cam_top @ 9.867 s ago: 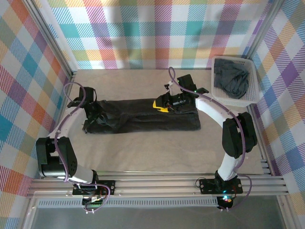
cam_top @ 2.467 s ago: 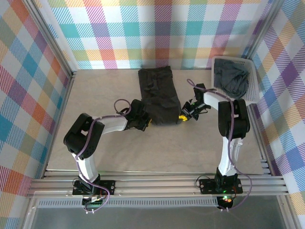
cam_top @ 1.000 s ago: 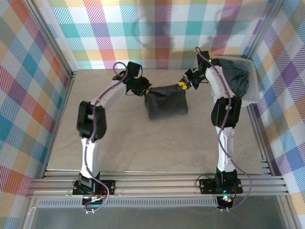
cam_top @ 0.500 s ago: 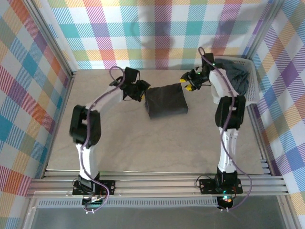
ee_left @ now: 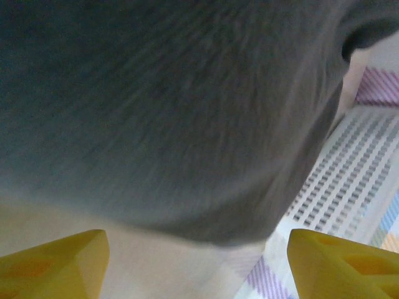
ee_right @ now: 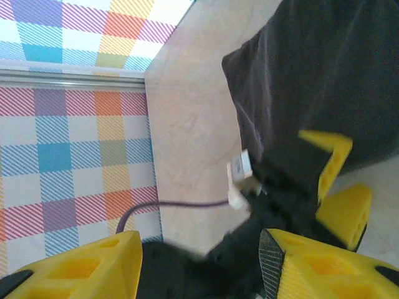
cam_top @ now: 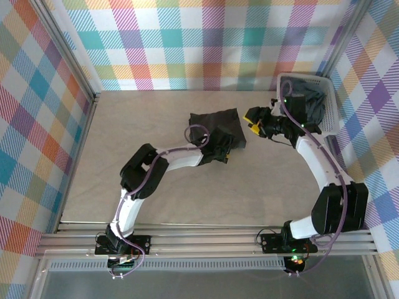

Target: Fold and stack the t-shirts

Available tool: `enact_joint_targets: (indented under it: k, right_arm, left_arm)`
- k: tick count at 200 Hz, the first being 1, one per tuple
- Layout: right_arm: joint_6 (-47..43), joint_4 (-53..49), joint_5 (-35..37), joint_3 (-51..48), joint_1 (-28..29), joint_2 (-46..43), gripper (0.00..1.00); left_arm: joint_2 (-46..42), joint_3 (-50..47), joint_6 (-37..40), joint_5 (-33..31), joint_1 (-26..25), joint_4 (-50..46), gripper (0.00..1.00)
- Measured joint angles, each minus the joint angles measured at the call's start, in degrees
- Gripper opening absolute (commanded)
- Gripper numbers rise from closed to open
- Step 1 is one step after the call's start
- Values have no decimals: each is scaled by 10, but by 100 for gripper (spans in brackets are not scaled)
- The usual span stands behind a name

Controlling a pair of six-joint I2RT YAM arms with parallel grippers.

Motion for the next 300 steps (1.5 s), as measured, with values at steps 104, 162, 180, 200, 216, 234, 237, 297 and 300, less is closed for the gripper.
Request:
enact_joint_targets:
  k: [104,162,180,200,216,234,237,297,300]
  right_arm:
    - [0,-38,-11,-6,-7,-68,52]
    - [0,-40,-22,-6,-7,-49,51]
    - [0,-39,-26,-6,-7,-41,51]
    - [0,-39,-30,-6,-7,-33,51]
    - [2,-37,-32,-6,-7,-26,51]
    - [2,-33,-34,-6,-7,-17,51]
    - [2,-33,-34,-6,-7,-16,51]
    - [9,39,-61,-9,5,4,56]
    - [12,48,-63,-10,6,4,56]
  left_arm:
    - [51,38,-50,-47,48,14,2]
    - [-66,-129,65,5,225,43,1]
    - [-79,-144,130,41,310,41,3]
    - [-79,-135,207,77,389,24,3]
    - [-70,-110,263,102,443,4,4]
    - [-35,-51,311,126,482,-14,5]
    - [-28,-40,319,130,486,-16,5]
    - [79,144,434,170,531,-103,39]
    - [79,146,432,169,531,-107,41]
